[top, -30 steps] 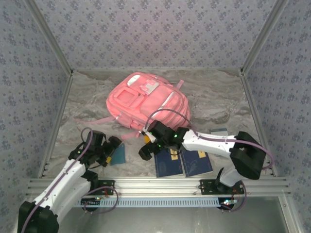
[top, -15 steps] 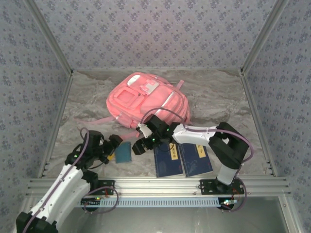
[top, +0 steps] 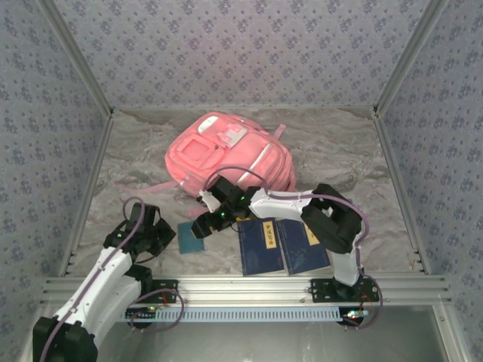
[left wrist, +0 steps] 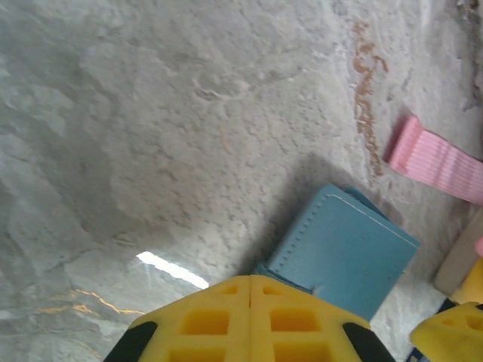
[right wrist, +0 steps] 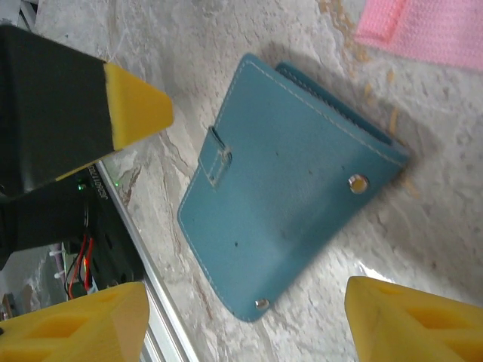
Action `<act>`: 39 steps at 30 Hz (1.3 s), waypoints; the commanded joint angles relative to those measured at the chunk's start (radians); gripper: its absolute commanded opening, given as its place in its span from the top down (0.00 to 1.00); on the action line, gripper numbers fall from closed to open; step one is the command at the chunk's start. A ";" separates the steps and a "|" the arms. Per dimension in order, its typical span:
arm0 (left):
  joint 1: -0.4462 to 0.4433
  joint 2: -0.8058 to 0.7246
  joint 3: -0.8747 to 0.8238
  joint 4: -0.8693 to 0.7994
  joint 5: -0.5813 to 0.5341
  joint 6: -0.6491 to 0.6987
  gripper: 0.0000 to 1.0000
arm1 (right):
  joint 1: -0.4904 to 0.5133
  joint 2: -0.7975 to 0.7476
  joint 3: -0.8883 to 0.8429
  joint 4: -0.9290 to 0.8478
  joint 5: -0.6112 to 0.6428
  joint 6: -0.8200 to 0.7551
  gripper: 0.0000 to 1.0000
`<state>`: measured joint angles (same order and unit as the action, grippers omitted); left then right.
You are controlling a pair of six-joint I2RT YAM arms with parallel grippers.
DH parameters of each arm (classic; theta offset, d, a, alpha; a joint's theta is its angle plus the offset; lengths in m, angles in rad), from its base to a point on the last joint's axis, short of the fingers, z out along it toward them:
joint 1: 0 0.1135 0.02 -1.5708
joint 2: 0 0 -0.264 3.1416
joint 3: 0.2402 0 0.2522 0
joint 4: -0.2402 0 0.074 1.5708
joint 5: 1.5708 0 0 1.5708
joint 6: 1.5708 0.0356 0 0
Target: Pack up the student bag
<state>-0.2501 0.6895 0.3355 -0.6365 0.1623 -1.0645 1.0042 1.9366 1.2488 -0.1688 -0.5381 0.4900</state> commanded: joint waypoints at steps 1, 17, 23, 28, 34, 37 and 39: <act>0.011 0.009 -0.018 -0.010 -0.013 0.029 0.99 | 0.010 0.041 0.050 -0.055 0.009 -0.010 0.29; 0.012 0.149 -0.067 0.125 0.055 0.023 1.00 | 0.020 0.136 0.133 -0.108 -0.006 -0.010 0.28; 0.012 0.216 -0.072 0.184 0.085 0.028 1.00 | 0.017 0.152 0.157 -0.091 -0.083 0.012 0.28; 0.011 0.256 -0.079 0.214 0.101 0.028 1.00 | 0.004 0.154 0.166 -0.040 -0.150 0.054 0.28; 0.011 0.264 -0.080 0.221 0.109 0.031 1.00 | -0.008 0.157 0.166 0.021 -0.229 0.113 0.29; 0.011 0.260 -0.088 0.226 0.115 0.026 1.00 | -0.011 0.177 0.168 0.064 -0.257 0.158 0.29; 0.011 0.254 -0.096 0.230 0.116 0.022 1.00 | -0.013 0.194 0.175 0.074 -0.285 0.168 0.29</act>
<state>-0.2287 0.8986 0.3218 -0.5758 0.2077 -1.0546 0.9836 2.0941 1.3911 -0.1486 -0.7303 0.6090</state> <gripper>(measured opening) 0.040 0.714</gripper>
